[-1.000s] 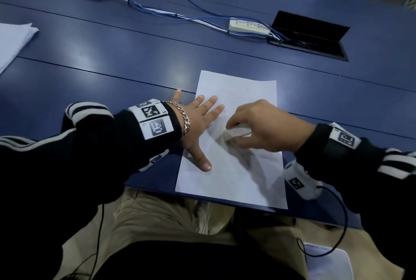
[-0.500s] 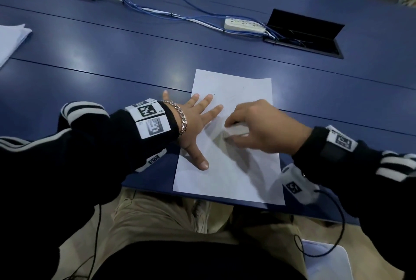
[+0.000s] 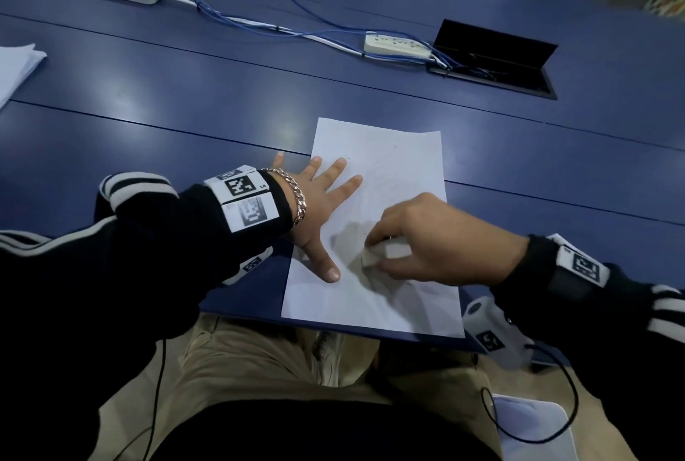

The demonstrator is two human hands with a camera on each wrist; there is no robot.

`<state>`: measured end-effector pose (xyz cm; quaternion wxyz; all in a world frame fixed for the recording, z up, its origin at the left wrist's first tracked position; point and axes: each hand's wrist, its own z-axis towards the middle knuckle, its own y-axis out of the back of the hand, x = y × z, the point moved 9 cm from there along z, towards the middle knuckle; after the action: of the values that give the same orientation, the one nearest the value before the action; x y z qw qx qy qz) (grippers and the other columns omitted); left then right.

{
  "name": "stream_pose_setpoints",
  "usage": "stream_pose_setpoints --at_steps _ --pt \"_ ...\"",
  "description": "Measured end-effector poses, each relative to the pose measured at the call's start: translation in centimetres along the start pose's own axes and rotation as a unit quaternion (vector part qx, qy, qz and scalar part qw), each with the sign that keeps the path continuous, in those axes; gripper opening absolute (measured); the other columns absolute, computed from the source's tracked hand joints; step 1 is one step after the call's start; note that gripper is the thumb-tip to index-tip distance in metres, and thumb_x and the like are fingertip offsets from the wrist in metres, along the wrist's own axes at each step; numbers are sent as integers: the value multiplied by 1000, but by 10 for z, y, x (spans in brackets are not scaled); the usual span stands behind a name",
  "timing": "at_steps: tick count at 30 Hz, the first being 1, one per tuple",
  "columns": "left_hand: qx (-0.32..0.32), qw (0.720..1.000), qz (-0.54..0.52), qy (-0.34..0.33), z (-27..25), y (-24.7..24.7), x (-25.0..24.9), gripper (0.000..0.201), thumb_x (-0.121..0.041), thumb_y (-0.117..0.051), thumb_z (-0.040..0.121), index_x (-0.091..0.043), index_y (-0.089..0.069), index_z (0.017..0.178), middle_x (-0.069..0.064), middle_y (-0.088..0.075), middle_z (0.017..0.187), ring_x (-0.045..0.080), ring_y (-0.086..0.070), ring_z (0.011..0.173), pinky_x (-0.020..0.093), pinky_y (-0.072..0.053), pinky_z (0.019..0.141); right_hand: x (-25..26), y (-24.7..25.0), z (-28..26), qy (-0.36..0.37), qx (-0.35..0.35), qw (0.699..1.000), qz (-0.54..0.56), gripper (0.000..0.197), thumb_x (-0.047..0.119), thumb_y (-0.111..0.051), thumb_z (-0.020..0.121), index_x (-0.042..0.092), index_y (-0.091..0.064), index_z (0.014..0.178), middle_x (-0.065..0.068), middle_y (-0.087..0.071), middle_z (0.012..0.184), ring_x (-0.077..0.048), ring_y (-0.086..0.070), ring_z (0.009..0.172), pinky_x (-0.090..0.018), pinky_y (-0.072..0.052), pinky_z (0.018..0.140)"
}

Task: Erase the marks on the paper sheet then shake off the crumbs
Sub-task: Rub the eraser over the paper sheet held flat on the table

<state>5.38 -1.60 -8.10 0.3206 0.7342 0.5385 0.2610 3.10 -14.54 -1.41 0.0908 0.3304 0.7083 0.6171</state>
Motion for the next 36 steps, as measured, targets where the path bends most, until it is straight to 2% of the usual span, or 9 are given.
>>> stream_pose_setpoints --at_steps 3,7,12,15,18,23,28,32,36 --pt "-6 1000 0 -12 0 0 -1 164 -100 -68 44 -40 40 152 -5 45 163 31 28 157 79 9 115 -17 13 -5 -31 -40 999 19 32 44 -69 88 29 -73 115 12 -73 109 -6 -64 99 -22 -49 90" --pt "-9 1000 2 -19 -6 -1 1 159 -99 -67 49 -41 36 154 -5 44 164 31 26 158 77 12 116 -51 26 -16 -109 -80 991 -2 39 43 -68 90 25 -68 124 9 -71 117 -12 -62 111 -21 -45 93" --pt "-47 996 -43 -66 -21 3 -5 149 -93 -66 63 -35 35 157 -4 20 174 23 12 161 60 11 125 -40 7 -27 -92 -13 996 -11 29 43 -69 87 30 -69 113 17 -69 107 -1 -57 94 -9 -37 75" --pt "-96 992 -52 -59 -26 8 0 159 -95 -68 57 -24 33 159 1 14 175 22 9 161 52 5 127 -27 16 -21 -65 3 998 -9 28 42 -70 86 33 -69 112 18 -67 104 1 -53 91 -16 -43 81" --pt "-99 993 -46 -37 -21 13 5 163 -97 -67 54 -17 28 161 -1 32 170 27 24 158 55 4 127 -31 40 -1 -57 -44 997 -4 28 44 -71 85 32 -71 110 16 -71 101 -4 -59 90 -24 -48 84" --pt "-73 997 -27 -24 -10 4 -5 161 -102 -60 55 -18 29 160 0 32 170 26 22 159 61 5 127 -41 50 44 -40 -72 995 -62 32 40 -69 89 23 -73 116 6 -74 106 -17 -65 98 -17 -33 76" --pt "-73 997 -5 -6 -5 0 -7 166 -107 -54 49 -17 30 160 0 31 170 26 18 160 63 6 126 -55 35 69 -74 -82 992 -62 33 39 -65 88 22 -71 116 0 -70 108 -25 -62 104 -40 -51 90" --pt "-76 997 -4 1 -2 0 -5 169 -110 -50 44 -16 31 159 0 32 170 25 19 160 63 7 126 -43 28 60 -36 -57 996 -49 35 46 -64 84 26 -72 111 6 -70 102 -18 -63 97 -34 -49 89" --pt "-75 997 -5 1 -2 0 -5 171 -110 -51 43 -15 28 160 1 31 171 26 19 160 65 6 125 -9 8 38 27 47 999 2 43 61 -57 75 34 -76 102 16 -71 91 -3 -61 83 -20 -49 79"
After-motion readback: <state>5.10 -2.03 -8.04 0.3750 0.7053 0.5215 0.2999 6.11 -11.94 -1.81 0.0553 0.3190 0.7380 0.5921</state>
